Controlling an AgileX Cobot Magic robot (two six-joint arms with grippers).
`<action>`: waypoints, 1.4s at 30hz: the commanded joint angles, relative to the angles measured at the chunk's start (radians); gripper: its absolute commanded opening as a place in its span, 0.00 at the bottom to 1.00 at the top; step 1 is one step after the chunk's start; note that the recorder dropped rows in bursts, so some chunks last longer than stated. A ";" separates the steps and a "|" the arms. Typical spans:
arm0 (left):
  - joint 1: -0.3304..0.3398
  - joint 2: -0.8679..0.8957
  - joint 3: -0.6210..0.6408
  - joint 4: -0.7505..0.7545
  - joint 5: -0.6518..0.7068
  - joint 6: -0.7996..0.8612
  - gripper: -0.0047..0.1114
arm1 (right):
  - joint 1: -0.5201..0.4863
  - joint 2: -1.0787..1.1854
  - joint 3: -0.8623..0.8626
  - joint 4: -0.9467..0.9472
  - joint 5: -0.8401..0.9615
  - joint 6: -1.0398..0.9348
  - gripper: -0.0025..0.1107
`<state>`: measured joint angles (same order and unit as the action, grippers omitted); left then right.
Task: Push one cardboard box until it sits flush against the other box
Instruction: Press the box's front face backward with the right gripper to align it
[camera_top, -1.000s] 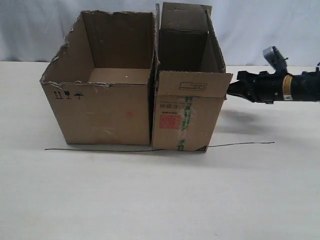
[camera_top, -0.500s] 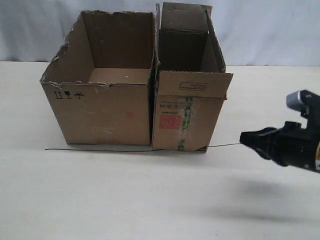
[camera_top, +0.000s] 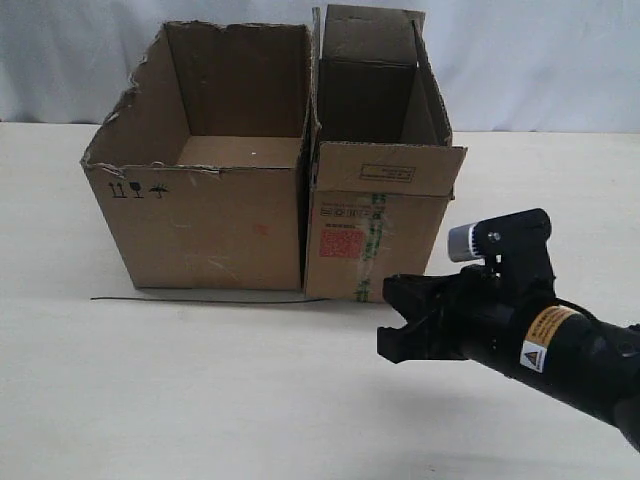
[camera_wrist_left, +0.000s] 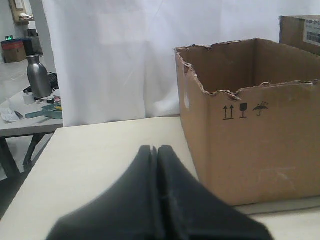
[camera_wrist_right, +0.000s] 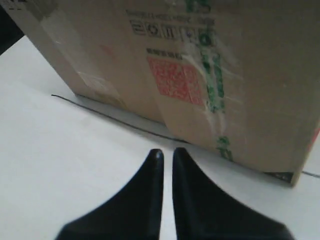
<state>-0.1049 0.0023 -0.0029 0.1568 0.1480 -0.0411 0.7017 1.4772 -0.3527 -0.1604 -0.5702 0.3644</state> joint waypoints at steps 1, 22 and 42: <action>0.000 -0.002 0.003 -0.001 -0.003 -0.001 0.04 | 0.064 0.003 -0.061 0.184 0.042 -0.189 0.07; 0.000 -0.002 0.003 -0.001 -0.006 -0.001 0.04 | 0.068 0.205 -0.294 0.288 0.082 -0.295 0.07; 0.000 -0.002 0.003 -0.001 -0.006 -0.001 0.04 | 0.031 0.207 -0.299 0.288 -0.004 -0.332 0.07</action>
<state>-0.1049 0.0023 -0.0029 0.1568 0.1480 -0.0428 0.7405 1.6833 -0.6453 0.1258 -0.5378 0.0449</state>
